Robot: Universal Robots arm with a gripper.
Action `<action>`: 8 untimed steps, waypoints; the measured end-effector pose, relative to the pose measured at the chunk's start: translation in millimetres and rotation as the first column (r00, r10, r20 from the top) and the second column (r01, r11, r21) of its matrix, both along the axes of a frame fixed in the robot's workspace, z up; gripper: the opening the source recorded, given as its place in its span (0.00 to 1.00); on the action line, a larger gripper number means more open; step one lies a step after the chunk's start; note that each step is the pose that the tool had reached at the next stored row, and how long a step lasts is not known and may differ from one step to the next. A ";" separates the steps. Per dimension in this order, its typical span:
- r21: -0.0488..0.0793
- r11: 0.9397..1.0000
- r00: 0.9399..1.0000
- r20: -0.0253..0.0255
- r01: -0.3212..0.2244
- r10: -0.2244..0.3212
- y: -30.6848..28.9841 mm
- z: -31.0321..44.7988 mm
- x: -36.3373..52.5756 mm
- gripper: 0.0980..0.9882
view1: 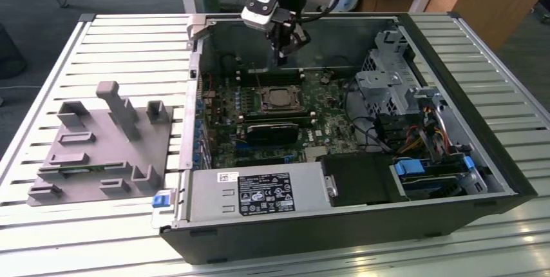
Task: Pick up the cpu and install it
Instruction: 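Install the first cpu locking lever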
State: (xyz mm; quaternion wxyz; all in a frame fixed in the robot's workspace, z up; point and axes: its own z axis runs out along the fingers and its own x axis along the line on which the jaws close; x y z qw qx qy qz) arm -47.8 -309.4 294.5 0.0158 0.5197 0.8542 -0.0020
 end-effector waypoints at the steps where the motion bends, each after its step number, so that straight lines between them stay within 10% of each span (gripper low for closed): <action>1: 0.000 1.000 1.000 0.000 -0.014 0.014 0.0 -0.1 0.0 0.01; 8: 0.000 0.994 0.994 0.000 -0.110 0.110 0.0 -0.1 0.0 0.01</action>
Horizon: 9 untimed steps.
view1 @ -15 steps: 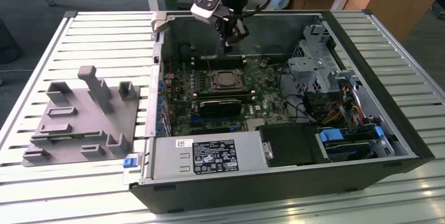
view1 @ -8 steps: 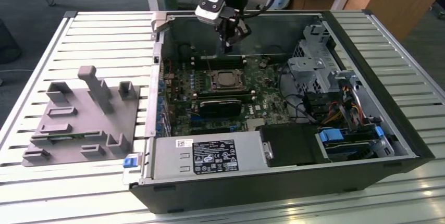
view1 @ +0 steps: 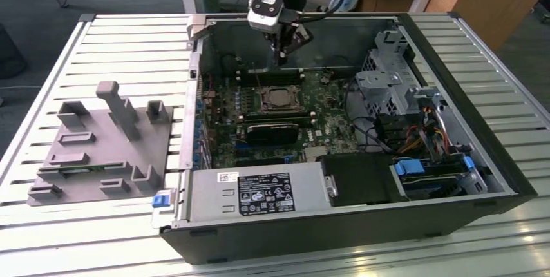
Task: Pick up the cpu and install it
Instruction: 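Install the first cpu locking lever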
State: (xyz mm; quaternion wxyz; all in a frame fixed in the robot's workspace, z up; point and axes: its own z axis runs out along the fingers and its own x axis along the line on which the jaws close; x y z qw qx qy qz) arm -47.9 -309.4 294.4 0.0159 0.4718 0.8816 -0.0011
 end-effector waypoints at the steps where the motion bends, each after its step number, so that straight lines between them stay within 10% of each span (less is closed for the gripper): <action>1: 0.000 1.000 1.000 0.000 -0.011 0.011 0.0 0.0 0.0 0.01; 9: 0.000 0.995 0.995 0.000 -0.098 0.098 0.0 0.0 0.0 0.01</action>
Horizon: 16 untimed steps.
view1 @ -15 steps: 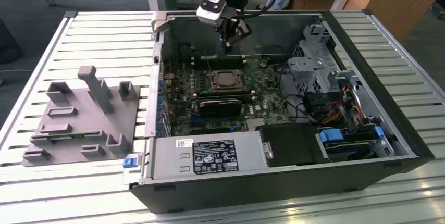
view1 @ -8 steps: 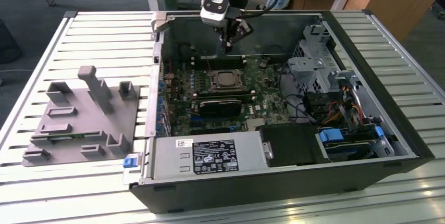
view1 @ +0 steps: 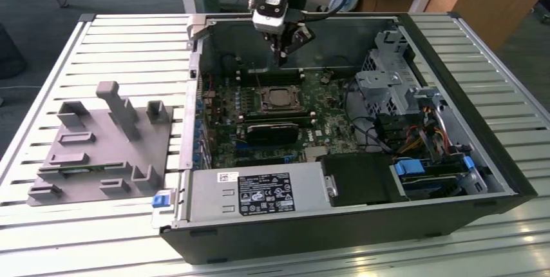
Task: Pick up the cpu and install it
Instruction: 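Install the first cpu locking lever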
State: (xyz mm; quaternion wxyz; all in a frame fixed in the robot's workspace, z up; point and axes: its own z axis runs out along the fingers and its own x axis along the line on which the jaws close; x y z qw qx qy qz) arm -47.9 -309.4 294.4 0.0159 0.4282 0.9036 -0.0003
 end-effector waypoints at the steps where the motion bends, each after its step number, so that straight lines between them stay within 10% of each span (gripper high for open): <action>1: 0.000 1.000 1.000 0.000 -0.010 0.010 0.0 0.0 0.0 0.01; 16: 0.000 0.979 0.979 0.000 -0.203 0.203 -0.1 -0.1 0.0 0.01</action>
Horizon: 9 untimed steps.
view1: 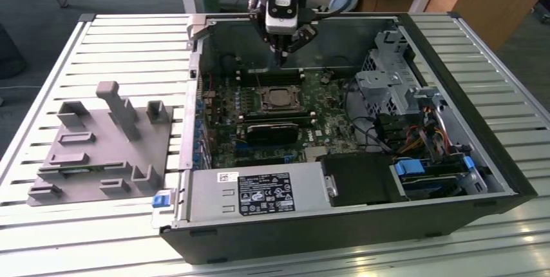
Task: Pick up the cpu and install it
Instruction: 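Install the first cpu locking lever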
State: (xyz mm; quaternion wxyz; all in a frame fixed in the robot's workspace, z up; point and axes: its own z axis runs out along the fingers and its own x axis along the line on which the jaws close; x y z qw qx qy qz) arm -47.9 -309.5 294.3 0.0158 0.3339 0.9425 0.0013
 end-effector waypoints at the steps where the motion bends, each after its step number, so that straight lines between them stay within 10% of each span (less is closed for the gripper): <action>1: 0.000 1.000 1.000 0.000 -0.012 0.012 0.0 0.0 0.0 0.01; 9: 0.000 0.992 0.992 0.000 -0.129 0.129 0.0 -0.2 -0.2 0.01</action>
